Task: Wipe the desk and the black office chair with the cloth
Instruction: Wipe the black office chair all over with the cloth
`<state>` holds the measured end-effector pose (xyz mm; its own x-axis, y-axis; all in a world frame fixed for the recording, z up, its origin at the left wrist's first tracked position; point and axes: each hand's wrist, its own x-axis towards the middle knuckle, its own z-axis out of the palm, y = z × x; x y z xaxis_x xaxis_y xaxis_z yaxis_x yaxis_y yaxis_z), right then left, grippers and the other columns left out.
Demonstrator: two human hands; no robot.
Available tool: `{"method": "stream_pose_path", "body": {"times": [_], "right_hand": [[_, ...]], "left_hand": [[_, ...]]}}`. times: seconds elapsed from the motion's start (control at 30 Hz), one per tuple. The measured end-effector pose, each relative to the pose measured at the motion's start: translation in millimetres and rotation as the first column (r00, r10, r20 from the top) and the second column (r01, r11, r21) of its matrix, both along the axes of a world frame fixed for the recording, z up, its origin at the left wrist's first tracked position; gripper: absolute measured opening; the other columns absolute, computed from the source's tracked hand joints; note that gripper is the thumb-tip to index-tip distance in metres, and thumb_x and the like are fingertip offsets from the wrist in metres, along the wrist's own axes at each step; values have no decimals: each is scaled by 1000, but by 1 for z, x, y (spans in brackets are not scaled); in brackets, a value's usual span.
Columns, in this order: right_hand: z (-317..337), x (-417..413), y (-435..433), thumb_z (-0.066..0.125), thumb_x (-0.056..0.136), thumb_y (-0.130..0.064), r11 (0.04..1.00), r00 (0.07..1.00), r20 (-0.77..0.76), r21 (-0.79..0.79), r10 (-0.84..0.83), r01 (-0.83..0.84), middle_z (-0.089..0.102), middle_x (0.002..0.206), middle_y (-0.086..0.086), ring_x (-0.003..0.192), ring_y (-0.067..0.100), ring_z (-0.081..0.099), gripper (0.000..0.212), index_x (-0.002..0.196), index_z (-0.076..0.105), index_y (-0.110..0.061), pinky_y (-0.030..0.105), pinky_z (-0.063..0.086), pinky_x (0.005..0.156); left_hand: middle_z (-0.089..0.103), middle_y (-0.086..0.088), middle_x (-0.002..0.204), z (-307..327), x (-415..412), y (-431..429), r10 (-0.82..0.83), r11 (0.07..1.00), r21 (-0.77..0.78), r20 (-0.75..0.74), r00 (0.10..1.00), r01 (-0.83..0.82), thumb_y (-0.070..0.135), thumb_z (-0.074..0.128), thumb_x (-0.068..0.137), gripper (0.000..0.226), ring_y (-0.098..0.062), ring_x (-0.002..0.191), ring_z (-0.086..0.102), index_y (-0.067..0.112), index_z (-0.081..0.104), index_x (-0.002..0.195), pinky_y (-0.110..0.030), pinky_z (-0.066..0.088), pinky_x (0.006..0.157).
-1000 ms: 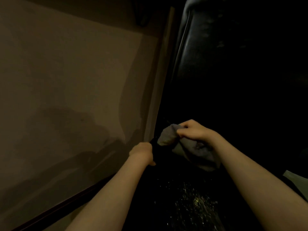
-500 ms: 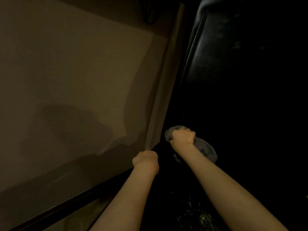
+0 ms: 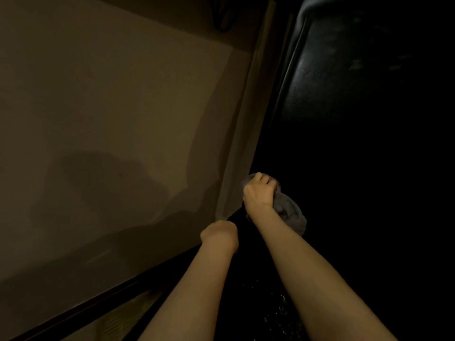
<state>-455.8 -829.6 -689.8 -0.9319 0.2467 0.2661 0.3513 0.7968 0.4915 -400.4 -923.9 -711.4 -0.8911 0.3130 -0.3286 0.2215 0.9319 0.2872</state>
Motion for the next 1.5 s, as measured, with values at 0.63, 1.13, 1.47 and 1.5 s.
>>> {"method": "stream_pose_path", "body": {"times": [0.63, 1.13, 1.47, 1.5], "right_hand": [[-3, 55, 32, 58, 88, -28, 646, 951, 19, -738, 308, -195, 57, 74, 5, 75, 21, 57, 28, 65, 56, -11, 28, 41, 65], [37, 66, 21, 55, 89, -31, 765, 940, -32, -573, 339, -295, 54, 105, 5, 104, 20, 53, 12, 90, 64, -23, 29, 42, 80], [-4, 13, 27, 56, 89, -31, 744, 991, 62, -667, 116, -45, 58, 119, 10, 102, 25, 59, 38, 123, 56, -14, 30, 50, 83], [-2, 16, 25, 58, 88, -27, 706, 988, 63, -706, 138, -54, 61, 107, 9, 89, 22, 61, 29, 113, 59, -14, 26, 50, 72]], "left_hand": [[53, -12, 132, 14, 12, -22, -183, 982, 33, -88, 979, 187, 17, 46, 96, 33, -26, 120, 51, 9, 52, 127, -30, 39, 97], [65, -8, 113, 33, 29, -105, -83, 924, 362, -129, 988, 125, 3, 59, 87, 28, -19, 110, 58, 10, 66, 113, -18, 38, 86], [63, -2, 76, 1, 28, -107, 72, 962, 261, 20, 997, -75, 13, 68, 83, 16, -6, 56, 53, 10, 71, 98, -8, 44, 48], [62, 1, 73, 0, 30, -106, 82, 965, 249, 24, 996, -85, 13, 68, 83, 15, -6, 56, 53, 11, 71, 97, -10, 46, 52]]}}
